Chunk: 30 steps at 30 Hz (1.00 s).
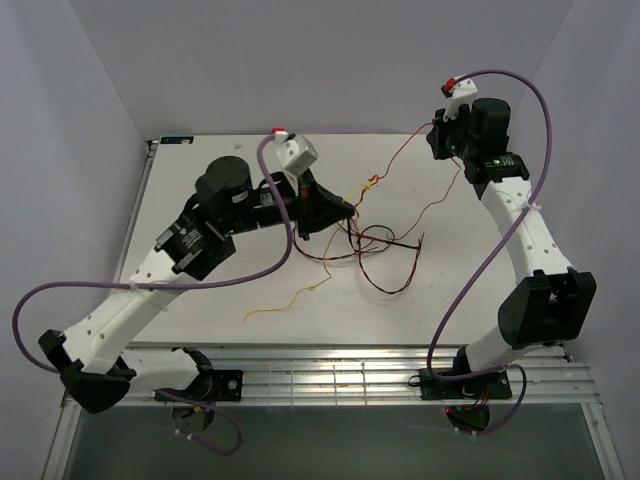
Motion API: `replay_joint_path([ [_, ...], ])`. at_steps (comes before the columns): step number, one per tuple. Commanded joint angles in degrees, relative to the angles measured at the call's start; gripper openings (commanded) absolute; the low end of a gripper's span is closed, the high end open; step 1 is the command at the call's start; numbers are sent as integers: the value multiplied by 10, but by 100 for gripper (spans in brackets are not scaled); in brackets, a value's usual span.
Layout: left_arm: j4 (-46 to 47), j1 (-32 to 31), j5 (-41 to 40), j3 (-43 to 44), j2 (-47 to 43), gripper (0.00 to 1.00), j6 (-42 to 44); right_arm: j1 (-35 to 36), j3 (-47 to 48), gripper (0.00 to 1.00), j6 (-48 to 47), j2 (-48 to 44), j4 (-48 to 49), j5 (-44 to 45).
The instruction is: Untangle the cables
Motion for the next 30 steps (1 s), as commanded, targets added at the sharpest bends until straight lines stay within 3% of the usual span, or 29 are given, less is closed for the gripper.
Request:
replay_joint_path([
  [1, 29, 4, -159, 37, -52, 0, -10, -7, 13, 8, -24, -44, -1, 8],
  [2, 42, 4, -187, 37, -72, 0, -12, -7, 15, 8, -33, -63, -9, -5],
  [5, 36, 11, -379, 41, -64, 0, -18, -6, -19, 8, -44, -119, -38, -38],
  [6, 27, 18, -492, 54, -50, 0, -25, -6, -40, 8, -42, -135, -35, -47],
  [7, 11, 37, -522, 64, -36, 0, -35, -6, -62, 8, -33, -151, -28, -54],
  [8, -35, 107, -528, 81, -21, 0, -72, -6, -102, 8, -31, -178, -24, -66],
  [9, -47, 159, -458, 110, 1, 0, -97, -6, -112, 8, -30, -188, -23, -61],
  [10, -50, 271, -394, 116, 7, 0, -117, -7, -120, 8, -30, -196, -25, -54],
  [11, -43, 317, -332, 121, 15, 0, -133, -7, -122, 8, -32, -202, -30, -38],
  [13, -54, 350, -260, 148, 54, 0, -159, -7, -117, 8, -34, -201, -56, -33],
  [16, -61, 350, -174, 136, 117, 0, -165, -6, -127, 8, -36, -199, -60, -54],
  [23, -69, 335, -72, 64, 179, 0, -146, -9, -140, 8, -33, -168, -76, 48],
  [28, -104, 220, -166, 46, 195, 0, -87, -6, -152, 8, -27, -165, -48, -80],
  [30, -112, 214, -166, 43, 208, 0, -90, -6, -153, 8, -26, -169, -37, -103],
])
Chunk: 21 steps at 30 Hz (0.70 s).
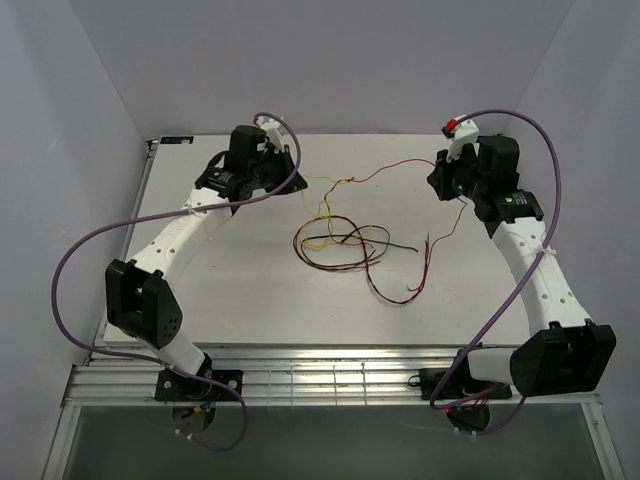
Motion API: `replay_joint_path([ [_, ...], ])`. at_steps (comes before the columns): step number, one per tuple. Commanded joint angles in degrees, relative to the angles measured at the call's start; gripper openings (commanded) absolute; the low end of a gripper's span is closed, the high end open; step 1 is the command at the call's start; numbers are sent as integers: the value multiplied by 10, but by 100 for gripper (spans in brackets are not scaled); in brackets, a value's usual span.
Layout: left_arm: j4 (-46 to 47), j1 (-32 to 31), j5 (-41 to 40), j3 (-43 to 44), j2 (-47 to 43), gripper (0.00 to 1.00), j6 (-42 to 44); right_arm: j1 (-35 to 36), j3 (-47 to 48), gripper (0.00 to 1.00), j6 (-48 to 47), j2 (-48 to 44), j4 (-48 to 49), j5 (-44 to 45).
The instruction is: Untangle the cables
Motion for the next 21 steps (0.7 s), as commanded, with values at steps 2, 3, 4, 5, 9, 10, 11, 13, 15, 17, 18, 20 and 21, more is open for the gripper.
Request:
replay_joint_path([
  [2, -17, -32, -31, 0, 1, 0, 26, 1, 6, 8, 6, -18, 40, -48],
  [3, -20, -32, -42, -1, 1, 0, 31, 1, 8, 8, 7, -20, 41, -33],
  [4, -24, -33, -66, -3, 0, 0, 35, 0, 10, 8, 8, -21, 41, -19],
  [5, -27, -33, -82, -5, -4, 0, 37, 0, 17, 8, 7, -25, 40, 19],
  [9, -27, -32, -139, -33, -26, 0, 46, -17, 35, 8, 11, -35, 39, 141],
  [10, -23, -32, -137, -49, -38, 0, 49, -25, 37, 8, 11, -37, 40, 180],
  [11, -19, -33, -135, -56, -45, 0, 51, -32, 38, 8, 11, -39, 41, 227],
  [13, -16, -32, -150, -73, -60, 0, 50, -72, 41, 8, 13, -40, 42, 239],
  [15, -16, -31, -213, -97, -77, 0, 48, -147, 38, 8, 21, -35, 42, 234],
  [17, -22, -18, -242, -118, -82, 0, 40, -206, 31, 8, 31, -25, 44, 179],
  [18, -25, -11, -243, -121, -79, 0, 36, -260, 25, 8, 39, -25, 55, 139],
  [20, -34, 13, -239, -123, -65, 0, 23, -285, -16, 8, 56, -36, 88, 63],
  [21, -37, 19, -240, -122, -61, 0, 20, -298, -25, 8, 58, -39, 102, 44],
])
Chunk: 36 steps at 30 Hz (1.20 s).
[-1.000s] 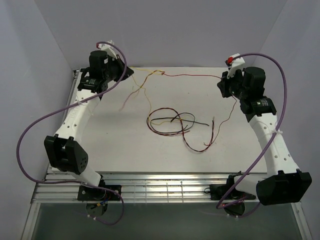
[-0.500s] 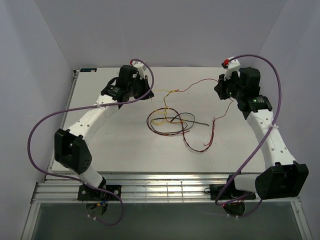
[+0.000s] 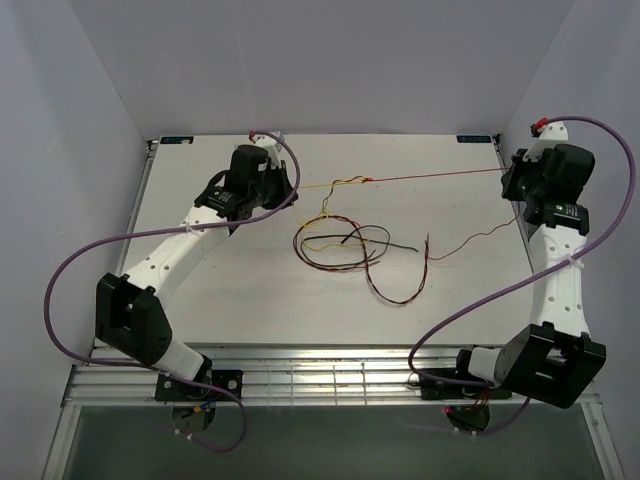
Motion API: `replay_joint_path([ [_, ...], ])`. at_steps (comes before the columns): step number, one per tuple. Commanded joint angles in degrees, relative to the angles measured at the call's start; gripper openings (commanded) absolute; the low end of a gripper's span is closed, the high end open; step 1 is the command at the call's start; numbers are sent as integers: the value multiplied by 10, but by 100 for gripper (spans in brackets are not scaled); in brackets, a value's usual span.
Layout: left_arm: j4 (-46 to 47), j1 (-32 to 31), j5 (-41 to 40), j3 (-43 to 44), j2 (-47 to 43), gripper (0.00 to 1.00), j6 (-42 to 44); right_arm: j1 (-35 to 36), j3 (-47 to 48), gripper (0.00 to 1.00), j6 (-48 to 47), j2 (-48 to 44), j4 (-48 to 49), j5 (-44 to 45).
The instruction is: Untangle the cables
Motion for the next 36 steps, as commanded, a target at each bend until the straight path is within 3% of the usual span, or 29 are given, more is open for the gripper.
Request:
replay_joint_path([
  [1, -71, 73, -125, -19, 3, 0, -5, -82, -29, 8, 30, -23, 95, -12],
  [9, -102, 116, -164, 14, 52, 0, -7, -169, -28, 8, 34, -14, 99, -150],
  [14, -23, 103, 40, -2, 37, 0, 4, -157, -54, 8, 14, -14, 61, -254],
  [16, -8, 74, 45, 5, 31, 0, 15, -115, -75, 28, -13, -15, 27, -239],
  [18, -4, 52, 24, 24, 33, 0, 30, -43, -98, 49, -24, -18, -12, -160],
  [21, -6, 31, 31, 68, 44, 0, 43, 36, -116, 69, -52, -14, -71, -75],
  [23, -5, 25, 44, 94, 48, 0, 53, 60, -109, 73, -87, -22, -95, -56],
  [24, -5, 22, 47, 100, 49, 0, 58, 82, -109, 84, -100, -31, -103, -64],
  [29, -5, 2, 66, 123, 46, 0, 86, 143, -136, 90, -203, -100, -76, -240],
  [36, -3, -32, 92, 108, 5, 0, 133, 299, -120, 90, -263, -68, 66, -206],
])
